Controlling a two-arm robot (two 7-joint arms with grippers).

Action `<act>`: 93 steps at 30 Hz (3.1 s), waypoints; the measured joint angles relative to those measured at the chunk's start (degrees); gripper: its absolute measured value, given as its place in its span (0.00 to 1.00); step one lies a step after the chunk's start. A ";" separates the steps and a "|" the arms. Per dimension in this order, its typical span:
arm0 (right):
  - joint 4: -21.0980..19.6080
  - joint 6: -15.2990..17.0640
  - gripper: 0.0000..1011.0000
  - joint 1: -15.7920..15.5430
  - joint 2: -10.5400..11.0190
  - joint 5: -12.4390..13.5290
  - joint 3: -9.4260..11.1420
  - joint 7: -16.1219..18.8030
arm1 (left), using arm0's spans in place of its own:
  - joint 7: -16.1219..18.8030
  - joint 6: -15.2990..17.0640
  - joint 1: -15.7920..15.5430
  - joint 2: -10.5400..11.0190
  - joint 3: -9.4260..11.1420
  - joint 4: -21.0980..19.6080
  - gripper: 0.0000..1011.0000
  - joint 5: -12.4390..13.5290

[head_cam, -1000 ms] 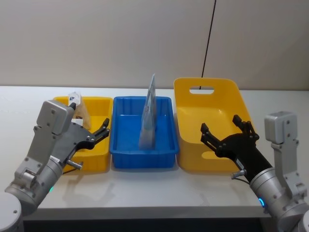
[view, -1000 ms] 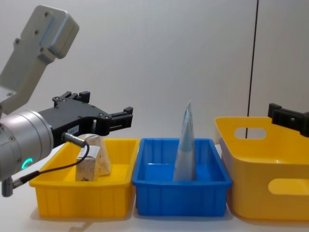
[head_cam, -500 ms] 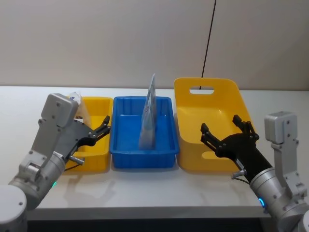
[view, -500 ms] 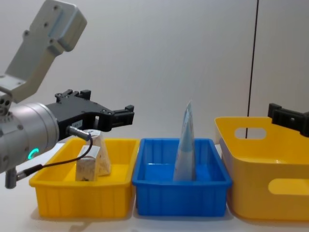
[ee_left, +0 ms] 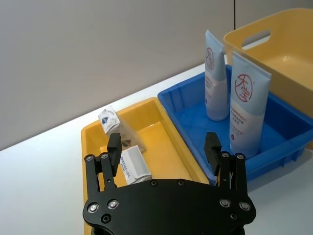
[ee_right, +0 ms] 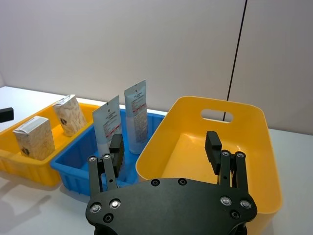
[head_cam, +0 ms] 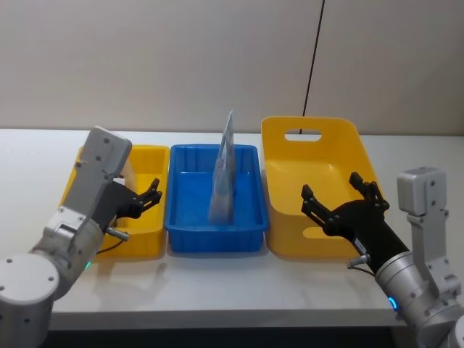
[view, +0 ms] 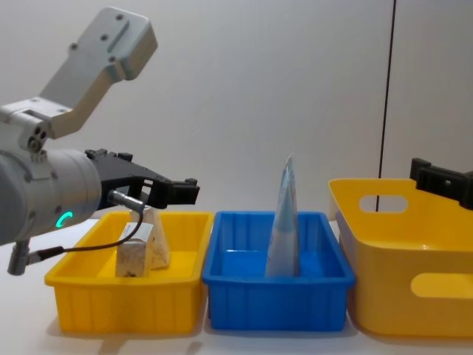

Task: Bimanual collaborative sorting of washing and personal care products

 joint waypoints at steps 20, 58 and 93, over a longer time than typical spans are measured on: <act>0.00 0.00 0.99 0.00 0.00 0.00 0.00 0.00 | 3.25 8.75 -3.88 -4.48 0.92 5.19 0.99 2.56; 0.00 0.00 0.99 0.00 0.00 0.00 0.00 0.00 | 6.32 8.82 -5.82 -10.45 -0.41 14.95 0.99 4.36; 0.00 0.00 0.99 0.00 0.00 0.01 0.00 0.00 | 5.03 6.01 -8.19 -12.24 -3.99 20.77 0.99 3.98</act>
